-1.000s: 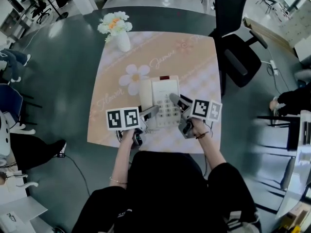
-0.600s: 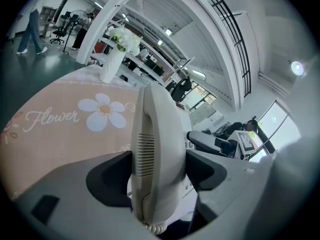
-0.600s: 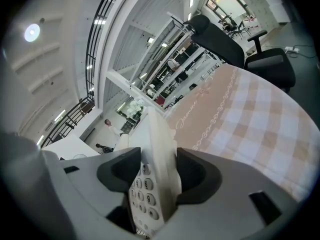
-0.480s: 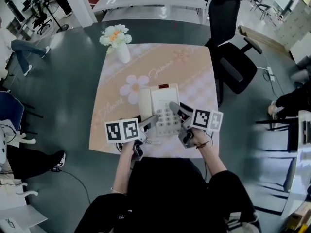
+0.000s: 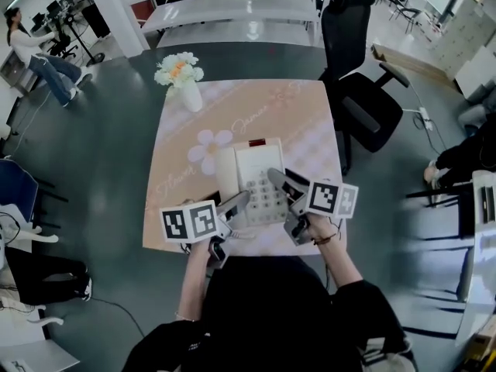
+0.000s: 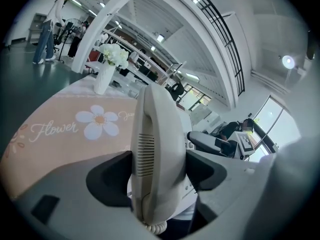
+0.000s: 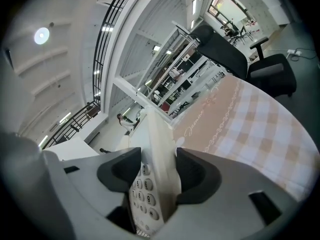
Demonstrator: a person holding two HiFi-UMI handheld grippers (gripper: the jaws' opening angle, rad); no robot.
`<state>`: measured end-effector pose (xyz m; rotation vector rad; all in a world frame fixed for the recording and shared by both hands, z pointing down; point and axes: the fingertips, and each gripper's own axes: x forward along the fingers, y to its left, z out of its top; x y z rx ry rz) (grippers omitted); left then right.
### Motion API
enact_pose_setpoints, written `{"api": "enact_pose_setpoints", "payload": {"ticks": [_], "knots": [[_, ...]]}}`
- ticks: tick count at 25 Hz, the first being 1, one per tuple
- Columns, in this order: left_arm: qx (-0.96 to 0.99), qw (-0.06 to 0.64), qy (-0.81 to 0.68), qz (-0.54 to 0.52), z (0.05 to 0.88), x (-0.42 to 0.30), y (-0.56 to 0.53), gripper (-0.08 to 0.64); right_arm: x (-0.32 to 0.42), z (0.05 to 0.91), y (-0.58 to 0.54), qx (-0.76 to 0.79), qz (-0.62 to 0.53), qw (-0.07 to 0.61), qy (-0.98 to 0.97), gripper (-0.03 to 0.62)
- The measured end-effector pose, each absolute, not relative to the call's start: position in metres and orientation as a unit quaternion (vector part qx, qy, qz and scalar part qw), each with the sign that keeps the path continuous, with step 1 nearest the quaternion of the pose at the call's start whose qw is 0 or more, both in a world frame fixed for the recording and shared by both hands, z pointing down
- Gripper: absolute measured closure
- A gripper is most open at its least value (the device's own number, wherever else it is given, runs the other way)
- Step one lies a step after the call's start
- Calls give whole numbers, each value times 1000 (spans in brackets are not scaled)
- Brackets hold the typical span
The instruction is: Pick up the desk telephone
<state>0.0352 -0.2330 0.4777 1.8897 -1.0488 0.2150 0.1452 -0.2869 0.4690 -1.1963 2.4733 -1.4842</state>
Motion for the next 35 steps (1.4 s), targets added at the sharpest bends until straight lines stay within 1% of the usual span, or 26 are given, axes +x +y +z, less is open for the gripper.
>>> {"api": "enact_pose_setpoints", "payload": {"ticks": [16,32,35], "knots": [[790,430,-431,73,438,36,-226,235,146,425,-279,-377,-451,37,808,385],[801,402,-437,72,415,34,-224,235,143,395,-275,-362,-433,72,822,385],[803,396,-439,72,412,34,-223,235,146,392,-274,-368,-428,71,822,385]]}}
